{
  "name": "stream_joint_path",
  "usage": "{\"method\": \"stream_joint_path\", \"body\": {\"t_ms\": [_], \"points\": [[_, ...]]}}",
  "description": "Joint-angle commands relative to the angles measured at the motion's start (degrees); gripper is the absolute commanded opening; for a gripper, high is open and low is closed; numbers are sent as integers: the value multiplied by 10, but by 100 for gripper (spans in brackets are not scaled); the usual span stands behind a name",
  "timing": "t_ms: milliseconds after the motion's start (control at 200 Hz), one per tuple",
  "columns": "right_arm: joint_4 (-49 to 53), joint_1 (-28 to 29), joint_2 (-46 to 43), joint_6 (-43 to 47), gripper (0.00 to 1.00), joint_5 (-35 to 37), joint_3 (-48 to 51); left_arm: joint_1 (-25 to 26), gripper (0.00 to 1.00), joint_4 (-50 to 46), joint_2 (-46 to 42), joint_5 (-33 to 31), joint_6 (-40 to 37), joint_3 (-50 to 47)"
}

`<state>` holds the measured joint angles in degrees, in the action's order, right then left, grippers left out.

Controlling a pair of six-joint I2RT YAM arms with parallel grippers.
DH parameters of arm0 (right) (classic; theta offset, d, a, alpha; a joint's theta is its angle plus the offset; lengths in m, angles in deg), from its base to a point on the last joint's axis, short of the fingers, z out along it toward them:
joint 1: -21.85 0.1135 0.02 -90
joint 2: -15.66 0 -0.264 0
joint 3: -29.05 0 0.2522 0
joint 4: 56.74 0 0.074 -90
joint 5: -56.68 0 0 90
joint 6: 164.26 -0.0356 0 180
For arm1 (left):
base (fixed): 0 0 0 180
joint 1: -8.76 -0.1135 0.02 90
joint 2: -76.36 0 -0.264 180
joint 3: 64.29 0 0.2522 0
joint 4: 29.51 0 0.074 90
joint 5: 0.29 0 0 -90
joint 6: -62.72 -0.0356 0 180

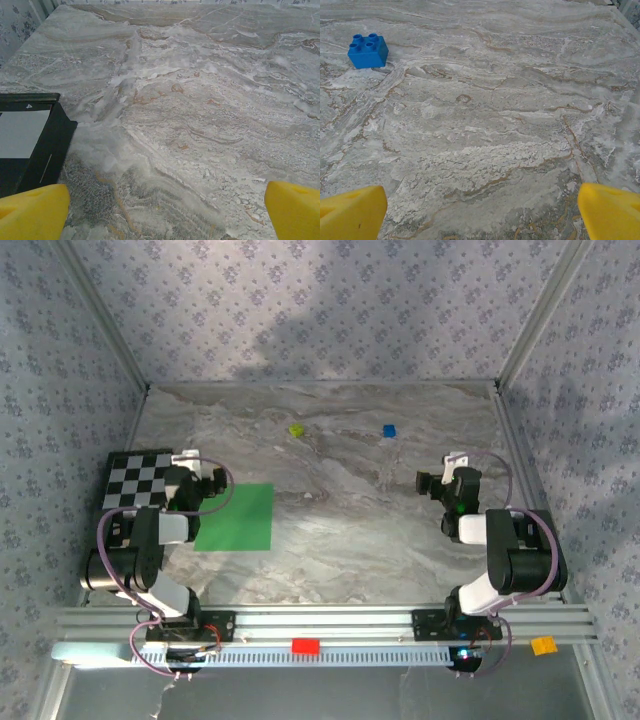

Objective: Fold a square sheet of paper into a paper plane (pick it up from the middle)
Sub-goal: Move the square sheet of paper to the center of the table.

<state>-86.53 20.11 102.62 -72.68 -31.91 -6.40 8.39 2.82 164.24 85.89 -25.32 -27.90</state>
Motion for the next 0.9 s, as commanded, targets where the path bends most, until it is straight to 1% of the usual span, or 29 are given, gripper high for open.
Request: {"method": "stream_joint_path", "body": {"t_ms": [0, 240, 325, 895], "points": [[-10, -2, 0, 4, 100, -5, -13, -3, 100, 2, 1, 12, -8, 13], [-10, -3, 0, 3, 100, -7, -13, -3, 100, 2, 2, 12, -7, 13], [-9, -12, -1, -2, 100, -20, -14, -3, 100, 2, 1, 13, -7, 13], [-14, -7, -4, 5, 100, -21, -10, -8, 100, 9, -4, 32, -9, 6]]}}
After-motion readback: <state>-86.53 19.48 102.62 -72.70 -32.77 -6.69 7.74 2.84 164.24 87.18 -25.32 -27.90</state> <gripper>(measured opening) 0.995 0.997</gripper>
